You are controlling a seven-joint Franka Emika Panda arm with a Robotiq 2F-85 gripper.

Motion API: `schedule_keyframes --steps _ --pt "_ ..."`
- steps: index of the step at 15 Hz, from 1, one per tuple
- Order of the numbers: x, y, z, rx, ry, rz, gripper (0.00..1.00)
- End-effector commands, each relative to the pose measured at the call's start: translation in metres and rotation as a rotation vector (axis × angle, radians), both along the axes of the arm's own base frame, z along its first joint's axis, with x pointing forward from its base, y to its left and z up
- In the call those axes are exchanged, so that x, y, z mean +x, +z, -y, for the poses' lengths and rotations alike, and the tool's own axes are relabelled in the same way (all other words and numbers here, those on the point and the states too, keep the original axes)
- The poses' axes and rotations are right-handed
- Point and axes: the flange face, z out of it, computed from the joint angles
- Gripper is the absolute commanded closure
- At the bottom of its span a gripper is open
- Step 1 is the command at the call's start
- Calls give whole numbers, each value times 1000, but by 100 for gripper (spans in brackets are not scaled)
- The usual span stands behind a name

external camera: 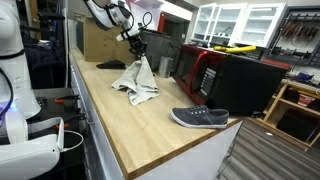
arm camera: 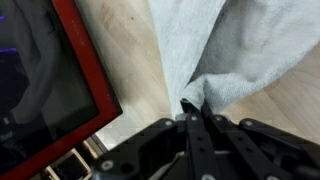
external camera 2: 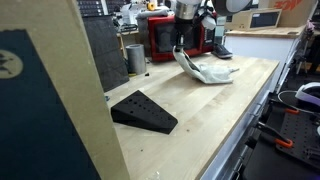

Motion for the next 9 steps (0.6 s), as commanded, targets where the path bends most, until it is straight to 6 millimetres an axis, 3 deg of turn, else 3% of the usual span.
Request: schedule_keyframes --steps 1,3,6,9 --pt "7 -8 -21 -44 68 62 64" --pt "2 -6 -27 -27 80 107 48" --pt "-8 7 -18 78 41 151 26" --pt "-15 12 13 172 -73 130 2"
